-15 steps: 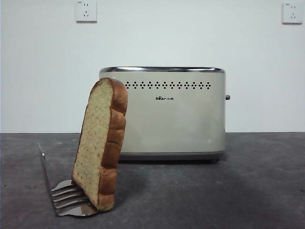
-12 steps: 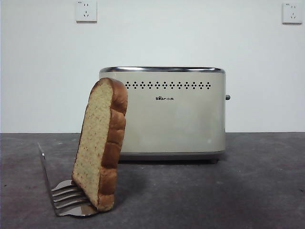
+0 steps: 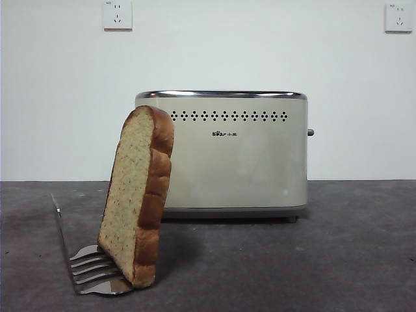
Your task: Pick up a slice of bread from the rack,put the bread on the toaster,press the button
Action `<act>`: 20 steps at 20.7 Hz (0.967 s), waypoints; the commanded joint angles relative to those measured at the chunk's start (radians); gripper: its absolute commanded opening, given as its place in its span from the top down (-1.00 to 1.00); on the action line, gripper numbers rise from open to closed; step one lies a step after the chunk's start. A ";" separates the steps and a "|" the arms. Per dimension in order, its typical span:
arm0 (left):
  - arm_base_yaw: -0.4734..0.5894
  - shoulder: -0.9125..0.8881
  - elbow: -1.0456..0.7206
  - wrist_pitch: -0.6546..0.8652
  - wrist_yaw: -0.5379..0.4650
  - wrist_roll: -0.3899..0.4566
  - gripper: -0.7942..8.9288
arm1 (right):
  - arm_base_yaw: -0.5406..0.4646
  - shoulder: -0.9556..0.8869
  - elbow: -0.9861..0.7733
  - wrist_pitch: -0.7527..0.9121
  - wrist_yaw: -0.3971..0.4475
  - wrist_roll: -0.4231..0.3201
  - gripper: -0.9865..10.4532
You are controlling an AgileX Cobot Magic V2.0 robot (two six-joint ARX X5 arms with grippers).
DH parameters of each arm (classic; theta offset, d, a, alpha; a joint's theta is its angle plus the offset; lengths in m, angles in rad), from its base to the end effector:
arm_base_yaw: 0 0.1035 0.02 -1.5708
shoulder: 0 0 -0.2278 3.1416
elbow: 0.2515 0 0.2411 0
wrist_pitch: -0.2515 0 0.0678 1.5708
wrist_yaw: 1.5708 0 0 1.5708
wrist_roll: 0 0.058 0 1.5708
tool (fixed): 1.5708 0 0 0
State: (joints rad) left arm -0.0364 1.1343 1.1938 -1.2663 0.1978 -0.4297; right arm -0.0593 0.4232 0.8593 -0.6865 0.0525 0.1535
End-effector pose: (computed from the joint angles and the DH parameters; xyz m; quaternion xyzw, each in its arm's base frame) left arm 0.1971 -0.0186 0.2672 -0.2190 0.5731 0.0266 0.7892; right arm 0.1200 -0.0102 0.3189 0.0764 0.1203 -0.0648 0.9877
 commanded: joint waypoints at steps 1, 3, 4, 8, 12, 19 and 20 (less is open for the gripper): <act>-0.014 0.036 0.024 -0.041 0.060 -0.104 0.84 | 0.001 0.027 0.024 -0.032 0.000 0.010 0.83; -0.048 0.040 0.027 -0.049 0.174 -0.202 0.84 | 0.001 0.047 0.034 -0.056 -0.001 0.010 0.83; -0.085 0.034 0.033 -0.049 0.168 -0.223 0.84 | 0.001 0.051 0.035 -0.069 -0.001 0.010 0.83; -0.265 0.029 0.046 -0.048 0.037 -0.383 0.84 | 0.001 0.050 0.036 -0.143 -0.030 0.010 0.83; -0.402 0.060 0.046 -0.026 0.039 -0.470 0.69 | 0.001 0.050 0.036 -0.175 -0.082 0.010 0.83; -0.522 0.129 0.046 0.077 0.037 -0.515 0.18 | 0.001 0.050 0.036 -0.183 -0.101 0.010 0.83; -0.537 0.139 0.047 0.095 0.036 -0.526 0.18 | 0.001 0.050 0.036 -0.183 -0.106 0.010 0.83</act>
State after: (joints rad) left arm -0.5587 1.2644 1.2404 -1.1843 0.2352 -0.9272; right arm -0.0593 0.4755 0.8913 -0.8719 -0.0479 0.1543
